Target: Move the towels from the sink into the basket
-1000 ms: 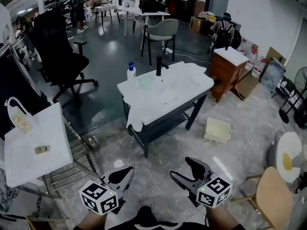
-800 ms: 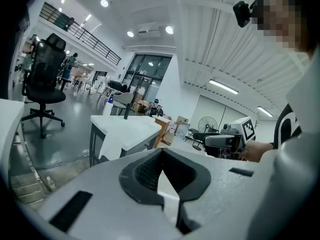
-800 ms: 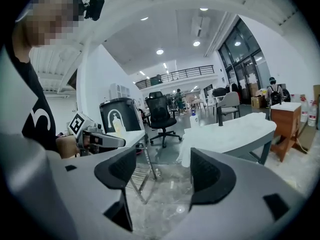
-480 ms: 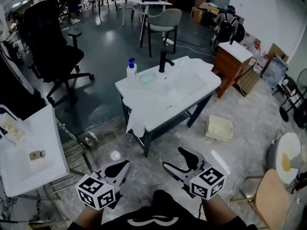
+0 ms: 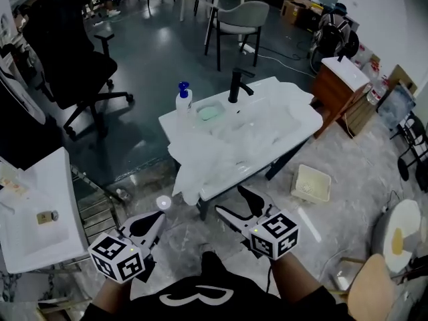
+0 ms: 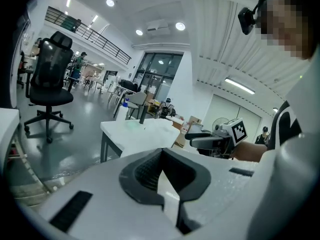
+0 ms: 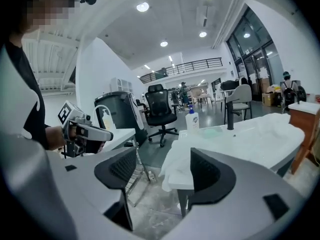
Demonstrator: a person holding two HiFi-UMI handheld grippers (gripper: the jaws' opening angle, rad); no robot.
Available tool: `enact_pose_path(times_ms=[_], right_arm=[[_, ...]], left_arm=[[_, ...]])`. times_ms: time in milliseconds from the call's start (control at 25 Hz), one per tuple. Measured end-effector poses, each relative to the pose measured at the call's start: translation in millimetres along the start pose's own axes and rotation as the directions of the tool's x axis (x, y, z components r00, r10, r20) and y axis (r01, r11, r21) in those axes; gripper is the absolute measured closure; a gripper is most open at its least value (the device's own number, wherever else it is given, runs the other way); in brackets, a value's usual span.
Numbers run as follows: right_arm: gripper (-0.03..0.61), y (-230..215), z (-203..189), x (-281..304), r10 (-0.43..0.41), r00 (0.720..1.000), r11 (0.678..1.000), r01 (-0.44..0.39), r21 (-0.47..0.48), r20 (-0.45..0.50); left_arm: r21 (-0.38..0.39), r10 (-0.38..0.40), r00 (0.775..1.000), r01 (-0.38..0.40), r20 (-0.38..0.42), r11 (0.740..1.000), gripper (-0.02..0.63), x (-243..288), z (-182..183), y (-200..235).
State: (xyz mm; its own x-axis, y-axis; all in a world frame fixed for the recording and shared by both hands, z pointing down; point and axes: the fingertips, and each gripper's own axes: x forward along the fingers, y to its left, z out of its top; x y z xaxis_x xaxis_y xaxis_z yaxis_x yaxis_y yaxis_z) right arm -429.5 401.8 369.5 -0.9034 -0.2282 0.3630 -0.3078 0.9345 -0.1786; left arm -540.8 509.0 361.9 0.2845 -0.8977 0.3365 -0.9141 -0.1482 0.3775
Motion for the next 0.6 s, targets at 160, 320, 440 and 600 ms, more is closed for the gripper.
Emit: enact_pose_path(times_ms=[160,320,440,600], right_arm=[[0.259,-43,6,35,0.018,0.999,1.0,-0.018,-0.009,-0.038],[0.259,-78,3,68,0.039,0.994,0.999,-0.042,-0.022,-0.1],[0.259,-101,-9,91,0.05,0.986,0.998,-0.057,-0.036,-0.161],[0.259,-123,-18,114,0.021,0.977,0.998,-0.032,-0.049,-0.212]], left_arm=[[-0.016,0.031,1.0,-0.031,0.005,0.999,0.607,36,23,22],[-0.009,0.061,0.998,-0.061,0.005,0.998,0.606,63,41,37],[-0.01,0.08,0.997,-0.08,0.009,0.997,0.607,79,46,49],[-0.022,0.082,0.997,-0.082,-0.008,0.996,0.607,89,47,61]])
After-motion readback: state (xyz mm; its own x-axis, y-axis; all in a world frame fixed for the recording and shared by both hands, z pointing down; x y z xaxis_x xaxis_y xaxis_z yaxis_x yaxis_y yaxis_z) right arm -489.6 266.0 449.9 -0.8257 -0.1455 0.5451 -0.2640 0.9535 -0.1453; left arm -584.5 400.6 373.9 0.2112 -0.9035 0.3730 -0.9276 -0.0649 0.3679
